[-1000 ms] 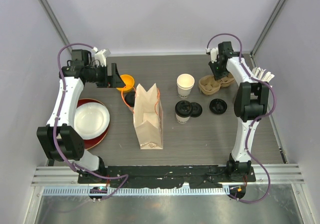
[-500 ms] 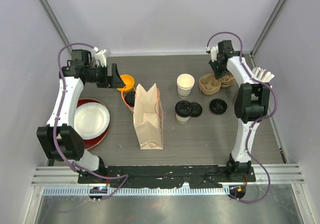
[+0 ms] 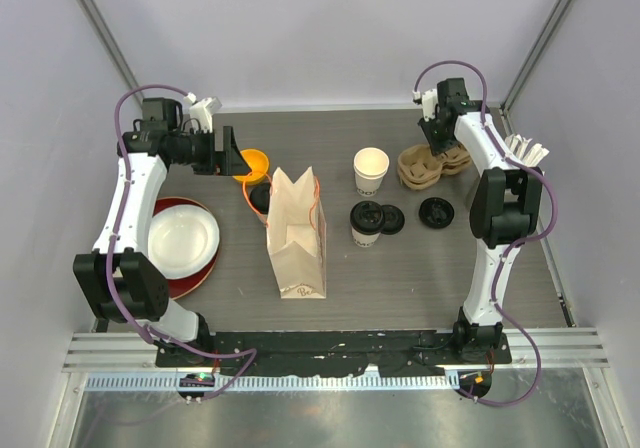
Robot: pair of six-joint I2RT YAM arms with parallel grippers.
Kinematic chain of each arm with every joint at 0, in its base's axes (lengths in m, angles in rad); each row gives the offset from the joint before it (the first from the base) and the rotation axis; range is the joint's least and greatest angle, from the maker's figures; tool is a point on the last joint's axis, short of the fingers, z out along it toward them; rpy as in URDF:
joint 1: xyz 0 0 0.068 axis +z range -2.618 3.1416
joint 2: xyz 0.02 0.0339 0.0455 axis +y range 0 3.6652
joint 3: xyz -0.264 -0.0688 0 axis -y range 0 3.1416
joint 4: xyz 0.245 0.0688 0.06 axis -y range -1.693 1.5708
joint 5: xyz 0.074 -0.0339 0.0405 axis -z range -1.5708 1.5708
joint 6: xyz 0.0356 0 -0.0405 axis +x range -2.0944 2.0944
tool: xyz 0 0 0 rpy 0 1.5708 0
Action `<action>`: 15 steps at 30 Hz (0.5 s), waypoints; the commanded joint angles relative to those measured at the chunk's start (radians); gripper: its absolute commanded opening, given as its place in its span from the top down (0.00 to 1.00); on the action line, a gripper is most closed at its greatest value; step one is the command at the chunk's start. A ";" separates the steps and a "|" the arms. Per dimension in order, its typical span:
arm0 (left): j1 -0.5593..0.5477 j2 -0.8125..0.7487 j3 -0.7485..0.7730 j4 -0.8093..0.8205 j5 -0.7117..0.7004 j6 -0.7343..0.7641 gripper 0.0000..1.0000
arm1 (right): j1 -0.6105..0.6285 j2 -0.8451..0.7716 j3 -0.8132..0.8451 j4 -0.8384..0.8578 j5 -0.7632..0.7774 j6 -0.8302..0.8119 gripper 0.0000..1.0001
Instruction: Pack the takeout coffee
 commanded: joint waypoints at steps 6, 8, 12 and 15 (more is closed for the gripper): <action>0.007 -0.005 0.042 -0.008 0.029 0.018 0.16 | 0.005 -0.002 0.015 0.000 0.034 0.008 0.68; 0.008 -0.002 0.042 -0.010 0.029 0.018 0.15 | 0.005 -0.002 0.020 -0.006 0.039 0.014 0.67; 0.007 -0.002 0.042 -0.010 0.027 0.020 0.15 | 0.005 0.006 0.032 -0.020 0.036 0.018 0.67; 0.007 -0.004 0.042 -0.011 0.030 0.020 0.16 | 0.002 0.018 0.041 -0.038 0.037 0.021 0.65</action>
